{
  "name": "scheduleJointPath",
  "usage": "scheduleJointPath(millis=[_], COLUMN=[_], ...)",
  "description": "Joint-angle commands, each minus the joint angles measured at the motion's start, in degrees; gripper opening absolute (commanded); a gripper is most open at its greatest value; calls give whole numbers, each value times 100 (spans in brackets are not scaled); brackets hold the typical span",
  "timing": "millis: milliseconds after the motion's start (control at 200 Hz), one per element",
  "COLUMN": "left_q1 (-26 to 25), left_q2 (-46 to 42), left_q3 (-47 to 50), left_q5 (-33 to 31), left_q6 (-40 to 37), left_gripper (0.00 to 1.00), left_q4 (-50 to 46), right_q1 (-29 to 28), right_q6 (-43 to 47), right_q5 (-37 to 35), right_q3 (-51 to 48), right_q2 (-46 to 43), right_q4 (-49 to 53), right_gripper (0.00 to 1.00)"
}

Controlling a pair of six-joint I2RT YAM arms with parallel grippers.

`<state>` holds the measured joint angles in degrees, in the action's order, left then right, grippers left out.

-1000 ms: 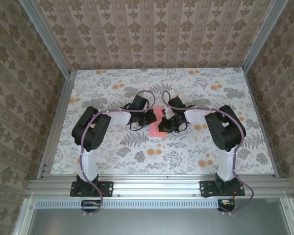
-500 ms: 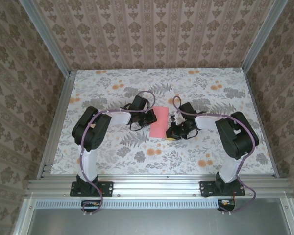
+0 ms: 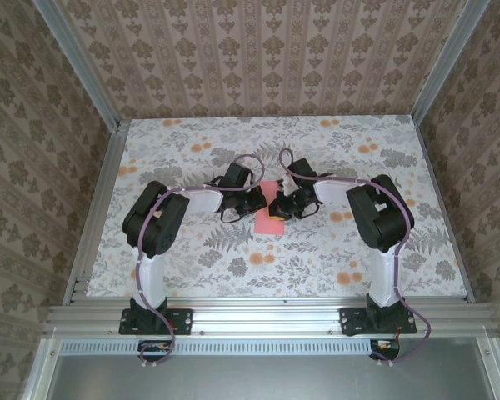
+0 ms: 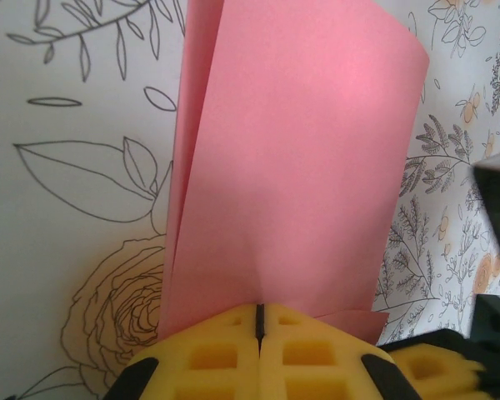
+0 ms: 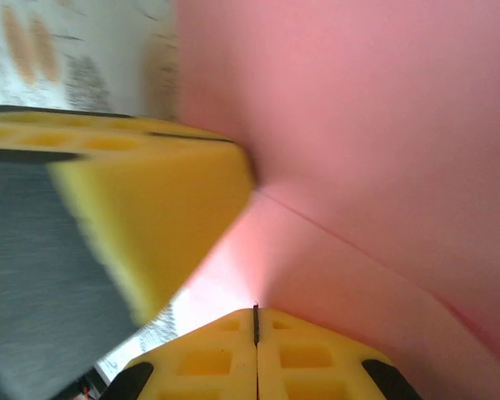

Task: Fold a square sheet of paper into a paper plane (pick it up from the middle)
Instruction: Fold the triangle a second time at the center of the table.

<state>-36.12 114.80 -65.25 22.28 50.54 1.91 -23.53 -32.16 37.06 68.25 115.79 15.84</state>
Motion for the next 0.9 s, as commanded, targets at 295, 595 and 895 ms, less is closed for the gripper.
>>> scheduleJointPath(millis=[295,595,895], left_q1=[35,11,-18], left_q2=[543,488,-398], left_q3=[135,80,-693], left_q5=[-507,-423,-36], left_q6=[-124,-137,-286], left_gripper=[0,1,33], left_q4=[-829,-763,-726], right_q1=[110,125,147], right_q6=[103,314,200], right_q5=[198,14,-934], right_q3=[-1642,-2034,-1165], right_q2=[-664,-1541,-2305], right_q4=[118,738,501], right_gripper=[7,8,21])
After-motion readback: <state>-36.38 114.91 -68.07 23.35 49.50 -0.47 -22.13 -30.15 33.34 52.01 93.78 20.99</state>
